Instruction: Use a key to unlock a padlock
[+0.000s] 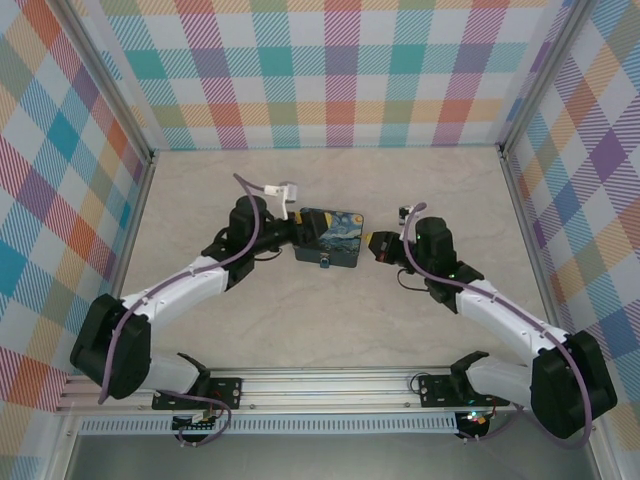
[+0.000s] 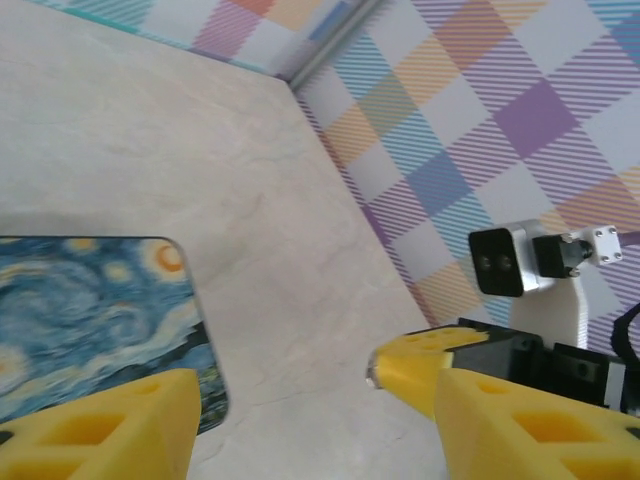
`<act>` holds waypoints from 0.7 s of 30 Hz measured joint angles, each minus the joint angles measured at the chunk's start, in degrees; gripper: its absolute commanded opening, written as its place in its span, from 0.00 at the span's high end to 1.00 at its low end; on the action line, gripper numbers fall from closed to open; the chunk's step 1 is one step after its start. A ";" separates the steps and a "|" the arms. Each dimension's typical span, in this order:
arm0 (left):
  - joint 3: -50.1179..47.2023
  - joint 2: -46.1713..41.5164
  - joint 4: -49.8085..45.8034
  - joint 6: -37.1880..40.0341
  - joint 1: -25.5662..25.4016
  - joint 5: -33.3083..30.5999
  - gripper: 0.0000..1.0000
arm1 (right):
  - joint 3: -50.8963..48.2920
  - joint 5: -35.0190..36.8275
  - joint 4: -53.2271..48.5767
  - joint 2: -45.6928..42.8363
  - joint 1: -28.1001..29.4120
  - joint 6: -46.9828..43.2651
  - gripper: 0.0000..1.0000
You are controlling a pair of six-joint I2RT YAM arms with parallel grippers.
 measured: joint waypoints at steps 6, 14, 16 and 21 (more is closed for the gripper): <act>2.78 3.72 0.09 -11.50 -0.46 -1.11 0.35 | 0.02 8.13 2.01 -0.68 3.69 -9.09 1.00; 4.17 3.72 -3.67 -37.99 -0.63 -8.07 0.44 | 3.45 21.03 9.79 6.10 9.77 -27.82 1.00; 4.52 3.72 -4.81 -44.61 -0.74 -8.85 0.45 | 4.98 22.91 11.65 8.76 11.19 -31.89 1.00; 4.57 3.72 -6.47 -57.55 -1.11 -9.29 0.49 | 7.54 25.33 15.91 13.70 13.84 -39.34 1.00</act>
